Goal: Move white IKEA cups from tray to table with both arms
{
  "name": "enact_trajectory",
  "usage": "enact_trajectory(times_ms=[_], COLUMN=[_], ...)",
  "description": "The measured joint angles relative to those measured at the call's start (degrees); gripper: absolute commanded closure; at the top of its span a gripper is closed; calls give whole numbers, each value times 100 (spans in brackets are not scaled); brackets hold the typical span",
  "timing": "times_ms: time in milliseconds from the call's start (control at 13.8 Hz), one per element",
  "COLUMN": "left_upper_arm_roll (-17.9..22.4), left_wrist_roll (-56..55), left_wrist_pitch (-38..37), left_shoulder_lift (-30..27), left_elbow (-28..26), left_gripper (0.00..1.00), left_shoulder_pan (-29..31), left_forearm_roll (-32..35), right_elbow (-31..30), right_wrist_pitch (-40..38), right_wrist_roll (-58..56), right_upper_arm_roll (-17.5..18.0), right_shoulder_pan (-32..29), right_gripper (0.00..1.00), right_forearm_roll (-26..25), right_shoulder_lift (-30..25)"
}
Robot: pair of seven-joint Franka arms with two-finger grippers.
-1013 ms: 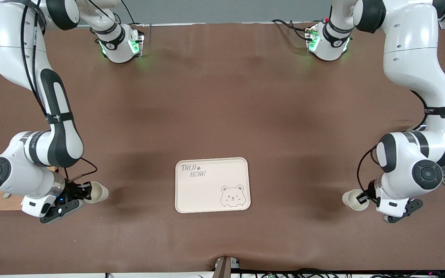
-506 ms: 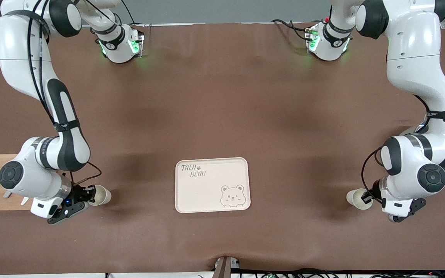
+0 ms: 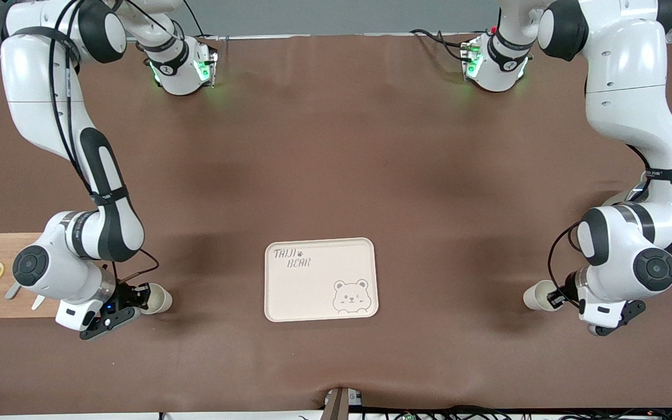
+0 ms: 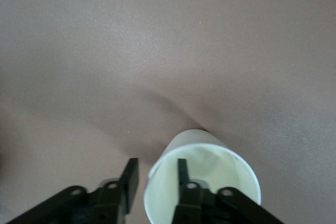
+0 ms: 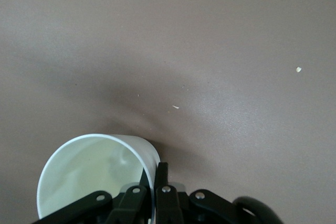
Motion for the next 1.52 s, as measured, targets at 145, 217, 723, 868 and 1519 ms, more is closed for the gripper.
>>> enact_trajectory(times_ms=[145, 217, 723, 868, 1519], left_upper_arm_roll=[0, 0, -65, -115, -132], left_wrist_roll=[1, 1, 186, 400, 1817], left_wrist_pitch=[17, 26, -16, -191, -1743], left_shoulder_lift=[0, -1, -394, -668, -2114], left_elbow=[9, 23, 136, 141, -30], left_gripper=[0, 0, 0, 0, 0], left_shoulder_pan=[0, 1, -22, -24, -24], left_forearm_roll=[0, 0, -2, -3, -3], right_elbow=[0, 0, -2, 2, 400], right_wrist_pitch=[2, 3, 4, 4, -884], right_wrist_roll=[-2, -2, -2, -2, 495], right_upper_arm_roll=[2, 3, 7, 6, 16], right_shoulder_pan=[0, 0, -5, -9, -5], right_gripper=[95, 79, 0, 0, 0], right_forearm_roll=[0, 0, 1, 2, 23], right_shoulder_lift=[0, 0, 6, 5, -210])
